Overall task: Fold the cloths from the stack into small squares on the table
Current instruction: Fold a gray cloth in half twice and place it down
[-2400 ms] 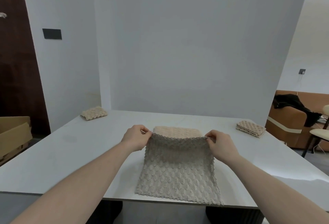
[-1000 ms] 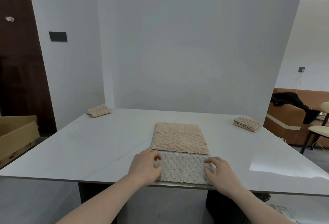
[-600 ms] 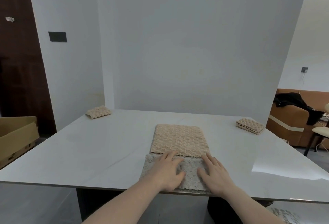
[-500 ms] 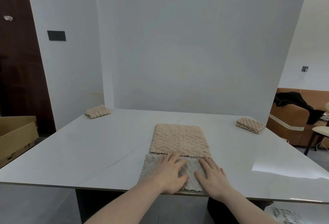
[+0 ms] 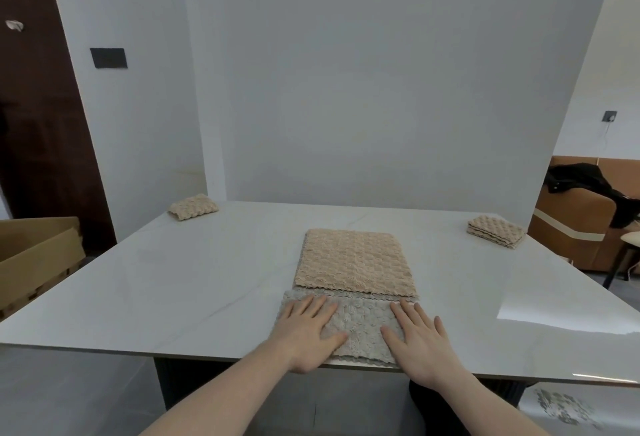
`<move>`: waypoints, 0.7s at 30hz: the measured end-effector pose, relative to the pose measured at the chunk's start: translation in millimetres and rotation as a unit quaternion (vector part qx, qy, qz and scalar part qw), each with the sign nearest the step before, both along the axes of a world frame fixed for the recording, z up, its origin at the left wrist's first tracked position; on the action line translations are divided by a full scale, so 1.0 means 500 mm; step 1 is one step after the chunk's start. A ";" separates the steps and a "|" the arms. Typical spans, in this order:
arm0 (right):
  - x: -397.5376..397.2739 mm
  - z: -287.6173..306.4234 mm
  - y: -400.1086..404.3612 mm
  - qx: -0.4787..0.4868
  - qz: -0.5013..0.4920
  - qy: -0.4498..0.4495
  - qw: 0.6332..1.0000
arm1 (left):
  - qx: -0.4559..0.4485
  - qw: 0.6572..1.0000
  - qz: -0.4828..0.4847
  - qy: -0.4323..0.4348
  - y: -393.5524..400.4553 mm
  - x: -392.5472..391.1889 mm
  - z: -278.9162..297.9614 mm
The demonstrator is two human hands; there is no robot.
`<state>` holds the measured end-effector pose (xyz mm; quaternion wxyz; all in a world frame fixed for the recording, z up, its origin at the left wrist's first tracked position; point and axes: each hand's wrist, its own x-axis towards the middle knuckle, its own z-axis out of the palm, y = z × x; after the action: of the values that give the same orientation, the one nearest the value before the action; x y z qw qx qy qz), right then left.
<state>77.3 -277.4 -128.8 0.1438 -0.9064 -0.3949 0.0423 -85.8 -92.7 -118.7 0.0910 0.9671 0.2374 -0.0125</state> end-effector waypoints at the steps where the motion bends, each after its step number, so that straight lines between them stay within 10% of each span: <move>1: -0.001 0.000 0.000 -0.001 0.000 0.000 1.000 | -0.005 1.000 0.014 -0.002 0.015 -0.012 0.000; 21: 0.023 0.030 0.015 0.102 -0.170 0.107 0.974 | -0.057 0.983 0.124 -0.123 0.104 -0.095 -0.023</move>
<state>89.0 -270.1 -114.0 0.2824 -0.9310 -0.2193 0.0733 -133.3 -40.6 -130.3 0.1755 0.9175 0.3413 0.1042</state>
